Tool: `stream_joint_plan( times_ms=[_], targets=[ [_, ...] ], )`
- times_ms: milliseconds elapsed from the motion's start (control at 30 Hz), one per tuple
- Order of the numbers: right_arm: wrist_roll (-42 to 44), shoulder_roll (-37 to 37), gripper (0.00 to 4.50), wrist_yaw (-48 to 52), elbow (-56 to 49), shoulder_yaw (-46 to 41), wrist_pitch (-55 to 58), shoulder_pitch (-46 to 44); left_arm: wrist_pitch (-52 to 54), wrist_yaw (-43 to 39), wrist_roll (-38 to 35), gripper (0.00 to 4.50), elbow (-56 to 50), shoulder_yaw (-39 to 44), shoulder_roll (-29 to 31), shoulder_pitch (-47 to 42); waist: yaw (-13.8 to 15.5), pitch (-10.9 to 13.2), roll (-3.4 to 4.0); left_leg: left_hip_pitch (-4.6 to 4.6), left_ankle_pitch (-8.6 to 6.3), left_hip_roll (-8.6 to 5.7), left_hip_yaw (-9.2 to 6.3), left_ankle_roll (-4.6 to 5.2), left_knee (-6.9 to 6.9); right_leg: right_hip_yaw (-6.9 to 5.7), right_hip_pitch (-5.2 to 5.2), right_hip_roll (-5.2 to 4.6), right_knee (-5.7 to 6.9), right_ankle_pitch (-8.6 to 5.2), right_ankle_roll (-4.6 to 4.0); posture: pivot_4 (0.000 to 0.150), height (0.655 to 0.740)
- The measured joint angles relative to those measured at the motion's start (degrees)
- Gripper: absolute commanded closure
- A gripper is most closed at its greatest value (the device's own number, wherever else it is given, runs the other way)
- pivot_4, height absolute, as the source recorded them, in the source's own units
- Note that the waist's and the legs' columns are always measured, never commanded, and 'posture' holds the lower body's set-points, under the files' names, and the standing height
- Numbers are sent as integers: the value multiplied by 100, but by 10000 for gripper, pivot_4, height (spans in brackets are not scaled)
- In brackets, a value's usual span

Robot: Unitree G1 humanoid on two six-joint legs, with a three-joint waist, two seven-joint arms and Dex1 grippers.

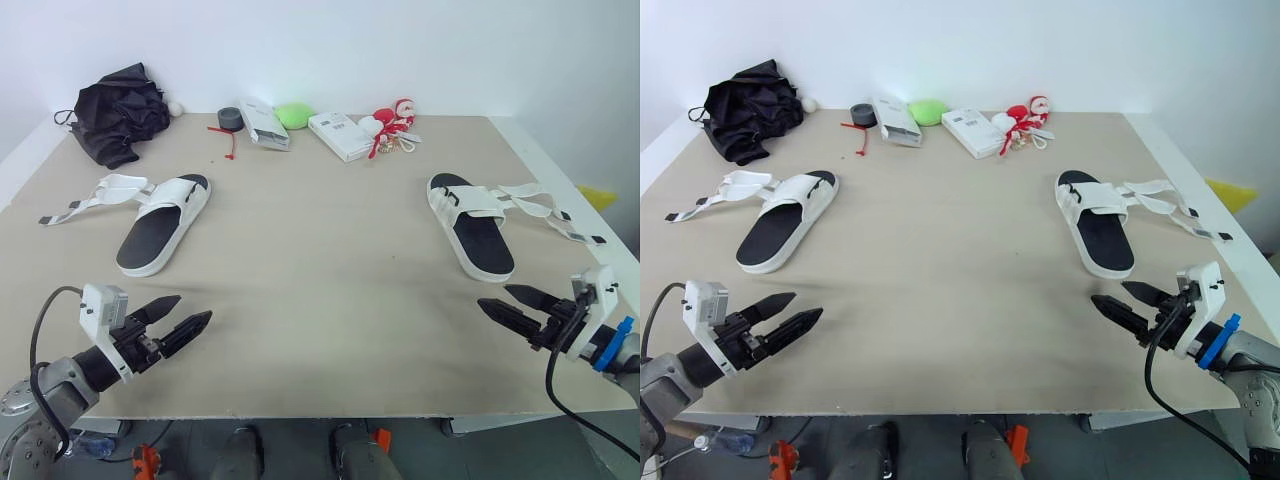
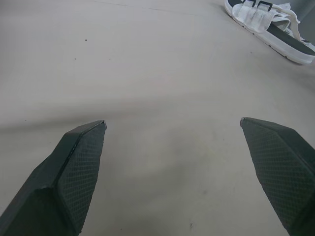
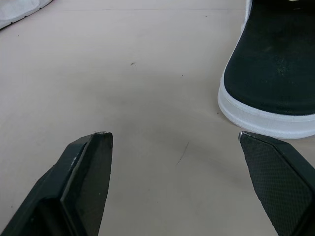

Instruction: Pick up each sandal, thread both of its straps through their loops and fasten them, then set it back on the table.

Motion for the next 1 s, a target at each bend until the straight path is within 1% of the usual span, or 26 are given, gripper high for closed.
stream_joint_plan(
  times_ms=[67, 233, 500, 533, 567, 600, 633, 700, 733, 767, 800, 867, 900, 933, 967, 1000],
  targets=[
    [-1, 0, 819, 0, 0, 0, 0, 0, 3, 1, 0, 0, 0, -1, 0, -1, 0, 0, 0, 0, 0, 0, 0, 0, 0, 0, 0, 0, 0, 0, 0, 1500, 7380],
    [-10, 11, 819, -29, 2, 67, 0, -93, 119, -162, 19, 0, 33, -557, 87, -313, 5, -1, -1, 0, 1, -1, 1, 1, 5, 1, 4, 0, 0, 2, 3, 1500, 7380],
    [-5, 94, 819, -157, -22, 56, 8, -69, 126, -427, 11, 0, 81, -765, 198, -498, 5, -3, 2, 0, 1, 2, -1, 2, 4, -1, 2, 5, 3, 3, 5, 1500, 7380],
    [2, 207, 819, -317, -105, 12, 52, -47, 158, -632, -29, 0, 233, -895, 229, -734, 5, -3, 2, 0, 1, 2, -1, 2, 4, 0, 3, 6, 3, 3, 5, 1500, 7380],
    [3, 213, 819, -325, -110, 12, 53, -49, 160, -639, -32, 0, 243, -901, 230, -749, 9, -4, 4, 1, 2, 1, -2, 2, 6, -1, 5, 6, 5, 4, 6, 1500, 7380],
    [62, 351, 819, -521, -274, 12, 129, -87, 135, -820, -26, 0, 449, -1038, 235, -1079, 12, -4, 5, -1, 4, 1, -3, 5, 10, -2, 5, 8, 6, 8, 8, 1500, 7380],
    [121, 396, 819, -617, -371, 13, 191, -111, 23, -928, 71, 0, 529, -1141, 237, -1229, 10, -4, 6, -1, 5, 0, -1, 5, 12, 2, 5, 7, 6, 11, 10, 1500, 7380],
    [166, 404, 819, -672, -441, 16, 239, -143, -66, -1000, 128, 0, 570, -1208, 237, -1314, 10, -4, 6, -1, 5, 0, 1, 5, 14, 4, 6, 6, 6, 13, 13, 1500, 7380],
    [320, 463, 819, -982, -584, 9, 581, -355, -477, -1276, 454, 0, 793, -1502, 212, -1675, 10, -3, 4, -3, 5, -1, 3, 4, 21, 7, 7, 5, 5, 16, 17, 1500, 7380],
    [325, 464, 819, -986, -586, 9, 586, -358, -484, -1280, 459, 0, 795, -1507, 211, -1682, 9, -3, 3, -6, 5, 0, 4, 5, 23, 7, 4, 7, 5, 19, 16, 1500, 7380],
    [438, 560, 819, -1236, -721, 46, 816, -589, -789, -1488, 658, 0, 902, -1723, 174, -2004, 5, -3, 2, -4, 7, 1, 3, 5, 25, 7, 7, 8, 5, 24, 17, 1500, 7380],
    [431, 663, 819, -1553, -807, 204, 951, -904, -1097, -1695, 815, 0, 974, -1882, 109, -2327, -3, -5, 3, -2, 7, 2, 5, 6, 26, 8, 8, 8, 5, 27, 19, 1500, 7380],
    [425, 672, 819, -1581, -807, 219, 953, -926, -1114, -1704, 821, 0, 984, -1893, 99, -2348, -5, -5, 3, -2, 7, 2, 5, 6, 26, 8, 8, 8, 5, 28, 19, 1500, 7380],
    [325, 775, 819, -1847, -771, 345, 1007, -1188, -1292, -1790, 882, 0, 1100, -1958, -25, -2536, -4, -4, 3, -3, 7, 2, 5, 7, 26, 8, 7, 8, 5, 29, 23, 1500, 7380],
    [195, 884, 819, -2132, -709, 527, 1017, -1530, -1427, -1862, 969, 0, 1270, -2043, -127, -2755, -2, -4, 4, -9, 8, 2, 3, 8, 26, 8, 2, 11, 6, 40, 45, 1500, 7380],
    [-117, 1036, 819, -2537, -339, 794, 1024, -2165, -1645, -1886, 1098, 0, 1565, -2149, -272, -3062, -4, -4, 4, -11, 8, 2, 2, 8, 25, 8, 3, 12, 6, 42, 55, 1500, 7380]
  ],
)
